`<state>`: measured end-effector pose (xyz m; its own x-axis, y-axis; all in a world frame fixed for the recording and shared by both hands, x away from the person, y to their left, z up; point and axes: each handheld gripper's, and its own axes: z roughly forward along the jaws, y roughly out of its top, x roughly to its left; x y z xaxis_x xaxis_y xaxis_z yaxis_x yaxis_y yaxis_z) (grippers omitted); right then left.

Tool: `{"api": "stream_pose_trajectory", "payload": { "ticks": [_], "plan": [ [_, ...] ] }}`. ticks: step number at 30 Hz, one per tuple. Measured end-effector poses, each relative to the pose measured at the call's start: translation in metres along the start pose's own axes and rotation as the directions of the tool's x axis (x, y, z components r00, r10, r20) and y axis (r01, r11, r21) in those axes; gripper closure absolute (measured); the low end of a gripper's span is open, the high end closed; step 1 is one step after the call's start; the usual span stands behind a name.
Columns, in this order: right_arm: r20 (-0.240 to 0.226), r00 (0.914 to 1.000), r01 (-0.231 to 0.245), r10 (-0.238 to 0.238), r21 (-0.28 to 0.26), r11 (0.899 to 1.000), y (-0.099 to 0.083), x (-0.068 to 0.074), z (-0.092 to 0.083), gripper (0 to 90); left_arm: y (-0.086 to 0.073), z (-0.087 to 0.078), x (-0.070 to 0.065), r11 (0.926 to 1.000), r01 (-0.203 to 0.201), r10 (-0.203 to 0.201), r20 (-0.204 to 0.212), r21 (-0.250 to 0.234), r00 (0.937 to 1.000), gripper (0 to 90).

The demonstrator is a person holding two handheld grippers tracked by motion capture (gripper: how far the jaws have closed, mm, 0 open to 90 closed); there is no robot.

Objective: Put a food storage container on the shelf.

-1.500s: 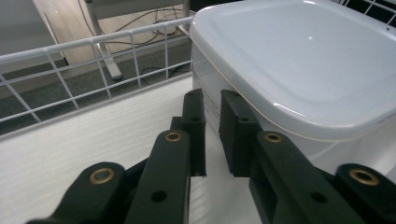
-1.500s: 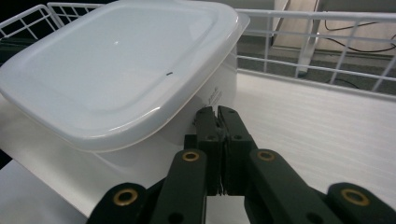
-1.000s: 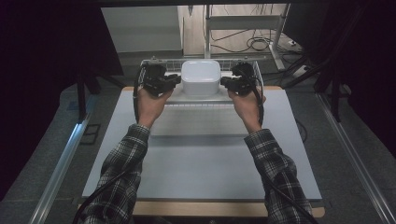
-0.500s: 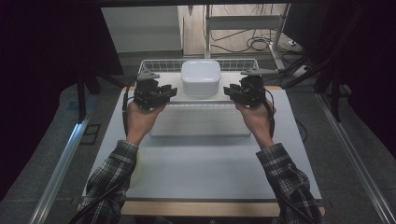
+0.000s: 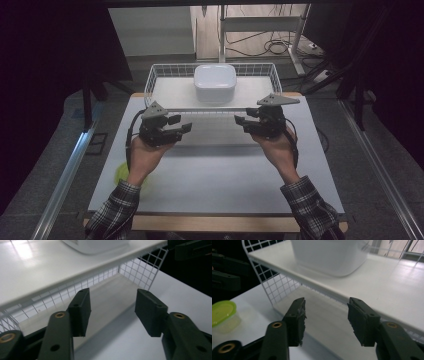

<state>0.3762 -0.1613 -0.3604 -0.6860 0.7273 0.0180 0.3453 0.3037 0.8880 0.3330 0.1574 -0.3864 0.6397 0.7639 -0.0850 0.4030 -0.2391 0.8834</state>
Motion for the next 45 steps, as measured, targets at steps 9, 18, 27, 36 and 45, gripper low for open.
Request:
{"api": "stream_pose_trajectory", "payload": {
  "ticks": [9, 18, 27, 36, 45],
  "plan": [
    [-0.035, 0.9992, 0.018, -0.017, 0.020, 1.000, -0.039, 0.008, -0.003, 28.2, -0.041, 0.001, -0.018, 0.9987, 0.000, -0.003, 0.052, 0.051, 0.9986, 20.5],
    [-0.065, 0.9977, 0.022, -0.020, 0.032, 0.999, -0.065, 0.014, -0.005, 12.7, -0.073, 0.004, -0.037, 0.9966, -0.036, 0.032, 0.060, 0.074, 0.9977, 6.8],
    [-0.115, 0.9930, 0.033, -0.026, 0.062, 0.998, -0.095, 0.025, -0.006, 7.7, -0.101, 0.007, -0.048, 0.9982, -0.037, 0.033, 0.075, 0.048, 0.9966, 5.6],
    [-0.130, 0.9900, 0.065, -0.054, 0.076, 0.995, -0.123, 0.029, -0.013, 4.3, -0.126, 0.014, -0.057, 0.9872, -0.068, 0.056, 0.084, 0.144, 0.9949, 5.5],
    [-0.135, 0.9898, 0.062, -0.044, 0.135, 0.989, -0.147, 0.028, -0.017, 3.6, -0.143, 0.018, -0.060, 0.9780, -0.123, 0.109, 0.091, 0.169, 0.9899, 3.2]
  ]
}}
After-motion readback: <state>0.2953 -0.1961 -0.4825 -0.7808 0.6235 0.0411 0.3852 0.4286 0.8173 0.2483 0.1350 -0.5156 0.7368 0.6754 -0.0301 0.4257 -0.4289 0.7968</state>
